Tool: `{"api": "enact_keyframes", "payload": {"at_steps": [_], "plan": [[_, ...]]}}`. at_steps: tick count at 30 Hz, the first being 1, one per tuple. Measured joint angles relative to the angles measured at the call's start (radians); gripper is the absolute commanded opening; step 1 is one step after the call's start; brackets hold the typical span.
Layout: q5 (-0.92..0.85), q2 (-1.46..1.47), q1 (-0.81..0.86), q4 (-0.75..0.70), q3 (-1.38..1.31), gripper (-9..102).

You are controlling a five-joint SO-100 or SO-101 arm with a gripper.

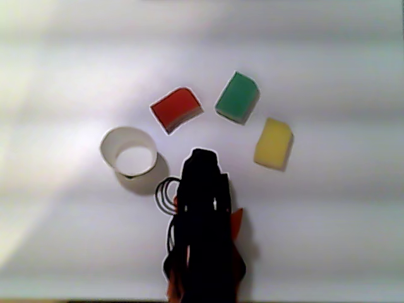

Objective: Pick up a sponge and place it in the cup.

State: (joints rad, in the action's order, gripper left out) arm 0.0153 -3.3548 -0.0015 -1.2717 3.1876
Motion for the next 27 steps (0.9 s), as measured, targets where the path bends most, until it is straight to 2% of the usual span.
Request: {"api": "enact_keyframes", "payload": {"at_steps": [9, 15, 19, 22, 27], "plan": [[-0.012, 0.000, 0.000, 0.009, 0.000, 0], [-0.018, 0.000, 0.015, 0.077, -0.014, 0], [-0.046, 0.031, 0.040, 0.000, -0.089, 0], [-0.112, 0.176, 0.069, -0.009, -0.193, 0], [-0.285, 0.614, 0.106, -0.034, -0.526, 0]]}}
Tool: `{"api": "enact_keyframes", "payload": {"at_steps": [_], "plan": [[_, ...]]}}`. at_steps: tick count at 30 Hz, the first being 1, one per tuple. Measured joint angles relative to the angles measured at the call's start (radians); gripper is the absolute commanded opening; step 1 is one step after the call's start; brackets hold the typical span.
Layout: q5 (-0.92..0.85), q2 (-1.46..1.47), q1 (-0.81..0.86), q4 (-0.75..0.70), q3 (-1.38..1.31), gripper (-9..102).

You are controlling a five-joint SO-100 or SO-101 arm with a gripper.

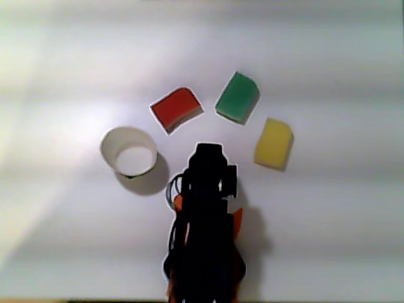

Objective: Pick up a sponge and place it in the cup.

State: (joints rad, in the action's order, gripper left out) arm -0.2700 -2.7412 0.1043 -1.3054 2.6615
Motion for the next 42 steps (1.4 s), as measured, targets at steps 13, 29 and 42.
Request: {"api": "enact_keyframes", "payload": {"at_steps": [13, 29, 42], "plan": [[0.110, 0.557, -0.255, -0.054, -0.477, 7], [-0.107, 0.804, -0.230, 0.104, -0.653, 37], [-0.143, 0.911, -0.229, 0.250, -0.699, 38]]}}
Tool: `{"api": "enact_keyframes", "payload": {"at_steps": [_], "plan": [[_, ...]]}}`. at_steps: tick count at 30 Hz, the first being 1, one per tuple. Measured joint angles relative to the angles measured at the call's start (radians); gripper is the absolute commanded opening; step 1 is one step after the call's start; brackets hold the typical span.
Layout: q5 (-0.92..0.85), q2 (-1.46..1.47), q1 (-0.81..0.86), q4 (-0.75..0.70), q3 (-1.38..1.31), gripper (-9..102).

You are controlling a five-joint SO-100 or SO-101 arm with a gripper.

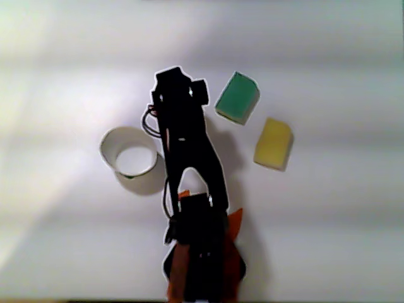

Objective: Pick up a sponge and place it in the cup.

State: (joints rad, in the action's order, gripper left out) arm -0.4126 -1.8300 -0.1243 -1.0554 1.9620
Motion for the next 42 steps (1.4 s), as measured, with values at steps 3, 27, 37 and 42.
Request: {"api": "enact_keyframes", "payload": {"at_steps": [3, 27, 37, 42], "plan": [[0.011, 0.035, -0.017, 0.029, -0.002, 38], [-0.026, 0.150, -0.064, 0.239, 0.029, 37], [-0.120, 0.164, -0.028, 0.356, 0.086, 22], [-0.112, 0.169, -0.008, 0.436, 0.141, 0]]}}
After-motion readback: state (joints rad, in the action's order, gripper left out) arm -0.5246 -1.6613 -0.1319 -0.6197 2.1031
